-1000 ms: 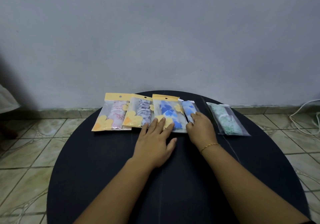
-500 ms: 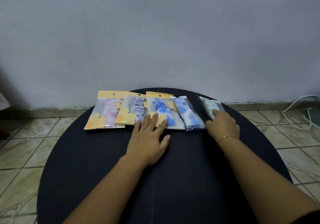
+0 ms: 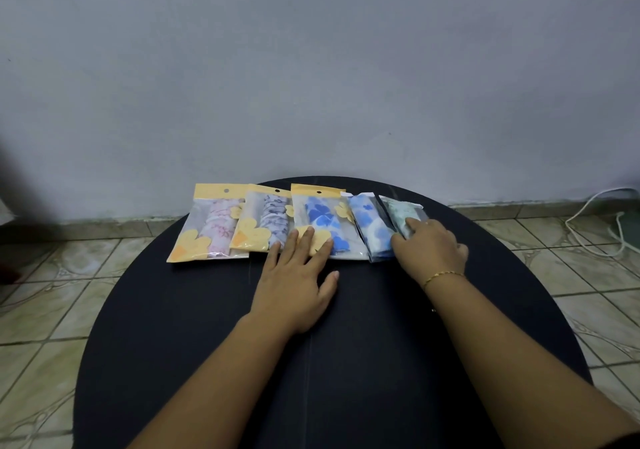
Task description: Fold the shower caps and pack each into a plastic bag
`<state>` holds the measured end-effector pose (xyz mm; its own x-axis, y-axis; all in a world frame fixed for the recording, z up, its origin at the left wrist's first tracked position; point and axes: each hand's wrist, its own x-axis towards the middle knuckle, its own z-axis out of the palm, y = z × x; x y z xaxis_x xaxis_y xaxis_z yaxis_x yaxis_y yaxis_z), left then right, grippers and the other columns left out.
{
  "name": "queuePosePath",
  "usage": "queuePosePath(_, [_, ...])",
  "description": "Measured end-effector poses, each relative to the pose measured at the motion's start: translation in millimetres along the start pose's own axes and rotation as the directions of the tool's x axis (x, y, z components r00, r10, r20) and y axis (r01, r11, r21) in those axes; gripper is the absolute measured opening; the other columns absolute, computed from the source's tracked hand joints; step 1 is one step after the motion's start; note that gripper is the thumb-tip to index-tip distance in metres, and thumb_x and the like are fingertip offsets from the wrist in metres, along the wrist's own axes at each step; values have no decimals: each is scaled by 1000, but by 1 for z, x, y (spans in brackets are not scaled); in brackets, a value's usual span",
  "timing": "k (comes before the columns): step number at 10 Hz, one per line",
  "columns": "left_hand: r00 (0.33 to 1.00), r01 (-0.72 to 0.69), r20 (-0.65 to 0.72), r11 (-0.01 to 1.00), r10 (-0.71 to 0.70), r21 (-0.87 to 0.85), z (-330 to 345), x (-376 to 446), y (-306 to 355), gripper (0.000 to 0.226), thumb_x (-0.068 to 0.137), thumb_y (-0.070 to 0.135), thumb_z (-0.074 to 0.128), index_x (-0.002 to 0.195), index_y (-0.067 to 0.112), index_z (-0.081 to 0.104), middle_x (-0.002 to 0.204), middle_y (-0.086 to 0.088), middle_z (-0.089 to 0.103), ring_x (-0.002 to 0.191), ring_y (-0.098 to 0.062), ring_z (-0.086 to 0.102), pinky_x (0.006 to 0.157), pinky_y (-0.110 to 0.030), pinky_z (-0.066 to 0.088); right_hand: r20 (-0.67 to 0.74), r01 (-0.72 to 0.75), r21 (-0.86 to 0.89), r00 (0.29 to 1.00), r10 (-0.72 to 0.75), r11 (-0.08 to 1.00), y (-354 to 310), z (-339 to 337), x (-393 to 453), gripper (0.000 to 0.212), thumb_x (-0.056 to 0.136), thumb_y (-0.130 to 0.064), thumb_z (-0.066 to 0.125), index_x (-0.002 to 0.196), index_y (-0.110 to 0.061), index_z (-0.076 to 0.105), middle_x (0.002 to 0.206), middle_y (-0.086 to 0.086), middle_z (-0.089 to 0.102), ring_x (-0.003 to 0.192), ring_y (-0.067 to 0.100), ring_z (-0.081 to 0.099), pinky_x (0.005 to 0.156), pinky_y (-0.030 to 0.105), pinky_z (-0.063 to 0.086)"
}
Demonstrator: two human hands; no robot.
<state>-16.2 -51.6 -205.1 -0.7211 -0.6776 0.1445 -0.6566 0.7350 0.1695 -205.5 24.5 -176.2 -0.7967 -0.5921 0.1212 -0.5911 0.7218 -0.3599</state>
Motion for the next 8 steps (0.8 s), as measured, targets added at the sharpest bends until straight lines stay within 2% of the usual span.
queuePosePath(1, [1000,20,-1,1000,-20,12,-1,-1,1,57,97,54,20,149,39,1,158,4,-13,143,-17,-20,116,-39,-12,-40,80,-35,996,-81,996,0,1,-4,45,88,-49,41,129,-34,49,147,3,32,134,24,27,110,52,11])
queuePosePath(2, [989,144,-46,988,-142,58,-1,-1,1,63,92,63,18,148,41,0,157,1,-18,142,-29,-22,112,-49,-15,24,198,-83,980,-197,977,-3,5,-9,48,88,-59,38,133,-43,42,154,0,18,142,21,10,111,58,3])
queuePosePath(3, [972,234,-24,971,-233,45,0,0,-1,66,90,68,16,148,41,-1,158,1,-17,143,-32,-16,112,-54,-11,118,200,-98,975,-188,975,-4,10,-12,51,87,-66,34,134,-46,38,156,1,14,144,23,4,111,60,4])
queuePosePath(5, [975,221,-37,973,-220,60,1,0,-1,65,90,67,14,148,41,-3,159,3,-5,145,-31,-10,114,-53,-10,103,162,-124,983,-150,979,-8,15,-15,54,88,-68,27,136,-46,34,155,4,15,143,27,6,110,62,3])
queuePosePath(6, [973,226,-64,973,-223,41,0,-2,1,66,90,67,12,147,41,-7,159,2,-8,145,-29,-12,113,-52,-11,93,164,-111,984,-154,980,-10,14,-19,61,86,-72,22,140,-45,27,157,5,10,144,26,1,107,64,-5])
queuePosePath(7, [969,181,-174,983,-175,17,0,-9,-3,74,81,68,2,148,39,-6,159,1,-11,144,-23,-16,111,-47,-15,22,193,-86,981,-192,977,-4,11,-30,66,86,-71,21,145,-42,20,158,3,3,145,23,-4,108,63,-8])
queuePosePath(8, [931,130,-340,991,-129,-20,0,-38,-12,72,85,64,16,149,33,15,159,-3,1,146,-20,-3,112,-46,-7,-38,201,-21,979,-202,979,14,-4,-45,66,87,-69,26,145,-39,21,158,0,3,145,20,-4,111,58,-7])
